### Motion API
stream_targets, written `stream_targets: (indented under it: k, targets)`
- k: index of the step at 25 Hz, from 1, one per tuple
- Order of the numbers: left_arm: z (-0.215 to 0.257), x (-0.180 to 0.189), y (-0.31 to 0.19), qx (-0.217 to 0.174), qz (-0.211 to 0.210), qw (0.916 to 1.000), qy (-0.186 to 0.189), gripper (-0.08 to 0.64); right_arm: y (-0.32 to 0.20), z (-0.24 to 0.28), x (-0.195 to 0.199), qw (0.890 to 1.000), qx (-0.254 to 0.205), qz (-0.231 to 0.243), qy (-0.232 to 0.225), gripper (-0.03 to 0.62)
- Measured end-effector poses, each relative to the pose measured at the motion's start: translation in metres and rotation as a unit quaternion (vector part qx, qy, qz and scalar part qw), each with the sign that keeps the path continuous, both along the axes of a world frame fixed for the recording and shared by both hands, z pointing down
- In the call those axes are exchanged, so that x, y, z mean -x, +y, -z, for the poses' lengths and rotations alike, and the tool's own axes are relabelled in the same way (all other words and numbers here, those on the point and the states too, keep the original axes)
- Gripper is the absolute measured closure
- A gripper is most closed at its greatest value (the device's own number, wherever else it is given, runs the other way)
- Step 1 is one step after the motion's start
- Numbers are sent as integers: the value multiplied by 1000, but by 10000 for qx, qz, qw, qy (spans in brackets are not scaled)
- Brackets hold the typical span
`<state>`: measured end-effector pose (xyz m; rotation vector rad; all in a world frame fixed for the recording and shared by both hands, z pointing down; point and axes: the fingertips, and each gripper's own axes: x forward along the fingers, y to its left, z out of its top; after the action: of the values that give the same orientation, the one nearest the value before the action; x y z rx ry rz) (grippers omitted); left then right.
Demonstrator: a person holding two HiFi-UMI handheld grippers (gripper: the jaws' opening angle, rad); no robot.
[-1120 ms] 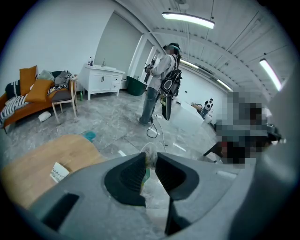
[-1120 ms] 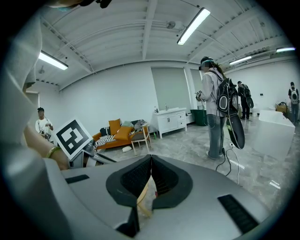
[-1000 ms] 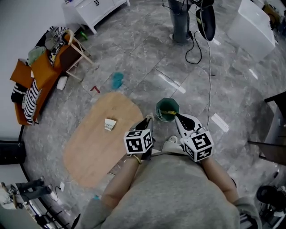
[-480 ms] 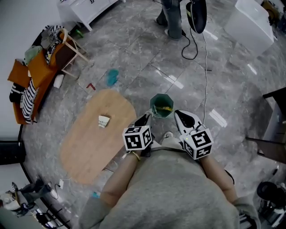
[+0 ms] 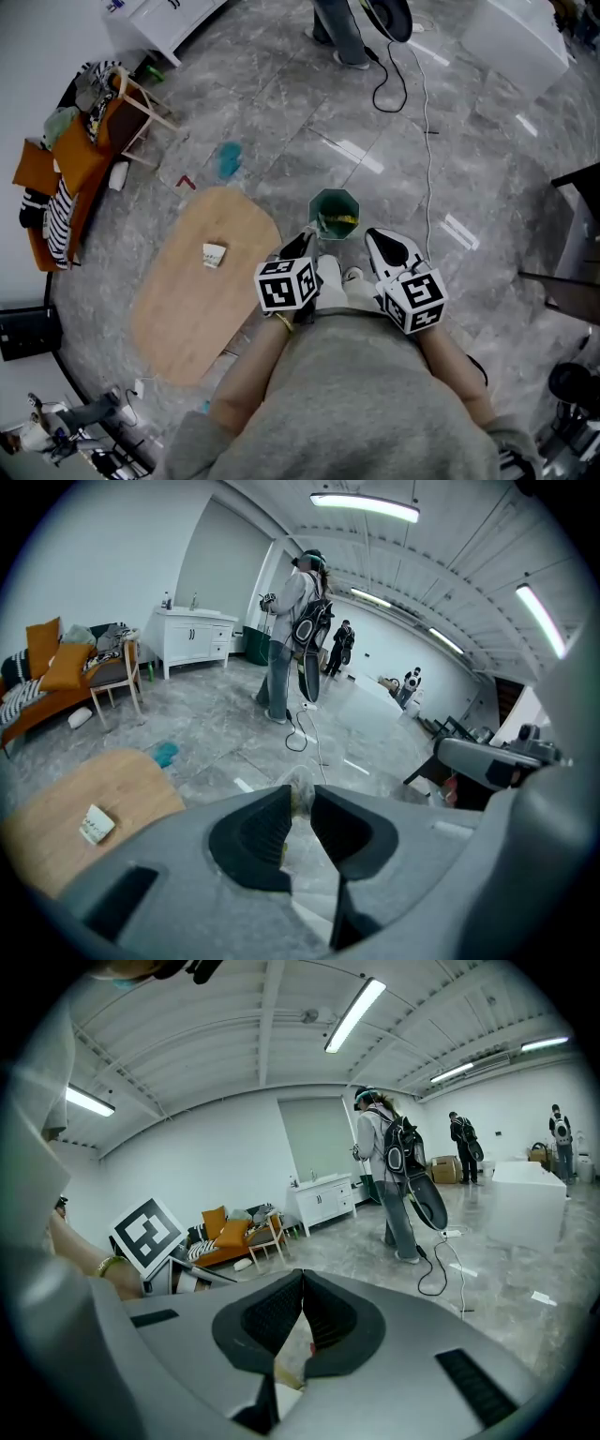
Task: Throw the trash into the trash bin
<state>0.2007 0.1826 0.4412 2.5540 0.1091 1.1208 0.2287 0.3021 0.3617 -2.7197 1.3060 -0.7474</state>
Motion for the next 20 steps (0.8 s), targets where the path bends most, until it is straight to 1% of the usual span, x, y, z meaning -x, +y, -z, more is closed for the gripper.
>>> stream_targets:
  k: [6,11,14,20]
  targets:
    - [-11,-7,1,77,-25,9999,-93,488,0,-15,2,9998,94,-27,-177,583]
    - [-24,-15,1,197,-45,9997,-167,488,2,-27,-1,9993,268,-88,-248,583]
    - [-32,-21,0,244,-66,9995,-208,488,-1,-34,-5,9988,443,-40,-203,583]
    - [-48,-30,-1,309,-203,9989,-274,488,-16,-49,-7,9980,563,78,-276,583]
